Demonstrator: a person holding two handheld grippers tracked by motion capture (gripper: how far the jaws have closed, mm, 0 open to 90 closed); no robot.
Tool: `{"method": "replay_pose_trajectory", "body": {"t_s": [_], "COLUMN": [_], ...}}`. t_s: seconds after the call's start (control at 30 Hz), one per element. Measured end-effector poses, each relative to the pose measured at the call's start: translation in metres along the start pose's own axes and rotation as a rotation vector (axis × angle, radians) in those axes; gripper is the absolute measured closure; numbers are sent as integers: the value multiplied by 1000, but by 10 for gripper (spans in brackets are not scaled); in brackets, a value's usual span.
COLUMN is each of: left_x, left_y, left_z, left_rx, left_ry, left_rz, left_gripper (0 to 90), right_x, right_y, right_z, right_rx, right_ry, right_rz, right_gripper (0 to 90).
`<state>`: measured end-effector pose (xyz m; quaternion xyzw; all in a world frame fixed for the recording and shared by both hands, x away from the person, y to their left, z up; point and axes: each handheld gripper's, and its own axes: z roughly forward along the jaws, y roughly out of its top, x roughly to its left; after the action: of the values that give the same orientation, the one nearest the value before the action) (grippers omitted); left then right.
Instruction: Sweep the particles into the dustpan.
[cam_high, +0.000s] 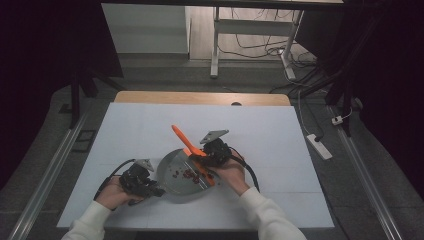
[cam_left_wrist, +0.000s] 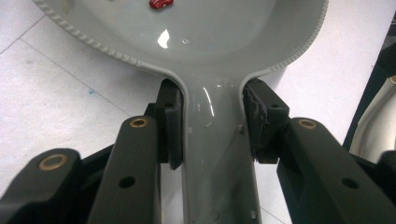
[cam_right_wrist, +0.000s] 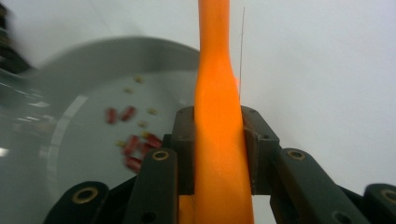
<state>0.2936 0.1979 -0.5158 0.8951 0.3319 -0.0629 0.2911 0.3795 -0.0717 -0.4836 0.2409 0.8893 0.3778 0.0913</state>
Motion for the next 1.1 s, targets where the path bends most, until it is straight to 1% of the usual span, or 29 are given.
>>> {"method": "replay_pose_trajectory", "body": {"t_s": [0.03, 0.07, 0.1, 0.13, 0.2, 0.23, 0.27, 0.3, 0.4, 0.43, 0.53, 0.6, 0.67, 0.73, 0.77, 0.8, 0.83, 0.87, 0.93, 0.97, 1.03, 1.1], "left_x": [0, 0, 0, 0, 0, 0, 0, 0, 0, 0, 0, 0, 0, 0, 0, 0, 0, 0, 0, 0, 0, -1], "left_y": [0, 0, 0, 0, 0, 0, 0, 0, 0, 0, 0, 0, 0, -1, 0, -1, -1, -1, 0, 0, 0, 0], "left_z": [0, 0, 0, 0, 0, 0, 0, 0, 0, 0, 0, 0, 1, 1, 1, 0, 0, 1, 1, 1, 1, 1], "left_rx": [-1, -2, -1, -1, -1, -1, 0, 0, -1, 0, -1, 0, 1, 0, 0, -1, -1, 0, 1, 1, 1, 1], "left_ry": [1, 0, 1, 1, 1, 1, 1, 1, 0, 0, -1, -1, 0, 0, 0, 0, 0, 1, 1, 1, 2, 2], "left_rz": [0, 1, 1, 1, 1, 0, 1, 1, 1, 1, 1, 1, 1, 1, 1, 1, 1, 1, 1, 1, 1, 1], "left_gripper": [620, 620, 620, 620, 620, 620, 620, 620, 620, 620, 620, 620, 620, 620, 620, 620, 619, 619, 620, 619, 619, 620], "right_x": [1, 3, 4, 5, 5, 3, -1, -1, -9, -10, -14, -17, -17, -17, -19, -21, -30, -30, -38, -41, -47, -51], "right_y": [1, 2, 4, 5, 5, 5, 5, 5, 3, 3, 2, 1, 1, 1, 0, -1, -4, -4, -6, -7, -10, -12], "right_z": [-1, -1, -2, -3, -6, -7, -11, -11, -15, -17, -20, -22, -22, -21, -20, -19, -20, -20, -22, -23, -22, -18], "right_rx": [-12, -23, -26, -31, -42, -47, -53, -53, -64, -65, -64, -64, -60, -48, -38, -33, -30, -30, -12, -13, -13, 13], "right_ry": [27, 41, 38, 33, 27, 21, 5, 5, -16, -24, -47, -47, -55, -80, -102, -119, -154, -154, -217, -230, -234, -232], "right_rz": [7, 3, -6, -16, -13, -5, 5, 5, 21, 27, 25, 31, 26, 11, -4, -2, 12, 12, 0, 6, 28, 36], "right_gripper": [700, 700, 700, 700, 700, 700, 700, 700, 700, 700, 700, 700, 700, 700, 700, 700, 700, 700, 700, 700, 700, 700]}}
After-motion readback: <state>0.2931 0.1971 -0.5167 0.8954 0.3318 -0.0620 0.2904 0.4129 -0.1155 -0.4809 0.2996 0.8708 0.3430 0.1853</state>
